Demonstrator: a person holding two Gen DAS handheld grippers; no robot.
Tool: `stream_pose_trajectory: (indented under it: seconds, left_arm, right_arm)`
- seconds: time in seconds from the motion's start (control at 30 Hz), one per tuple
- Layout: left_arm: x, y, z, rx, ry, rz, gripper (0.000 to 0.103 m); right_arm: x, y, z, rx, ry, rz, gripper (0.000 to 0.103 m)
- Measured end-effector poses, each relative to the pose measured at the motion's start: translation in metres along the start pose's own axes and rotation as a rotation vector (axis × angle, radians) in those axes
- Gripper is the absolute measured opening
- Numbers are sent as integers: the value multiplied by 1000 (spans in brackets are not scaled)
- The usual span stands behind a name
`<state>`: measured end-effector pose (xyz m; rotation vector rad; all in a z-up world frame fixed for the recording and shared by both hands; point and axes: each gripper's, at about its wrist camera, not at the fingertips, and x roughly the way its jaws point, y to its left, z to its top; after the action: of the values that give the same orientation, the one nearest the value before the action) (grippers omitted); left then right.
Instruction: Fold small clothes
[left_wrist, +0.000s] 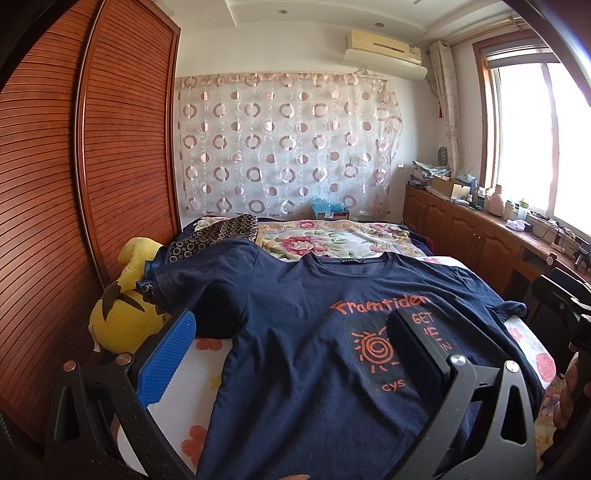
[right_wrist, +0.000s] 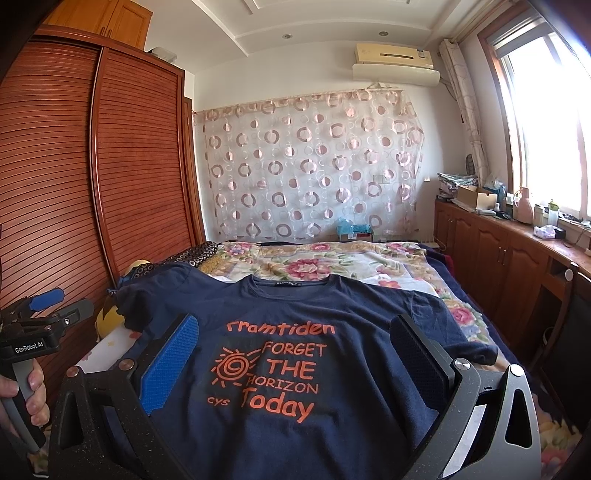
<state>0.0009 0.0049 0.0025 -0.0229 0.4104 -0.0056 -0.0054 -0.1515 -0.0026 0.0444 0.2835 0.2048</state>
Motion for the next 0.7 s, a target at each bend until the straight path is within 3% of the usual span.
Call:
stream_pose_trajectory:
  seconds: [0.7]
  left_arm:
    - [0,1,1,-1,1,-1,103]
  right_arm:
    - [1,1,-1,0,1,7,103]
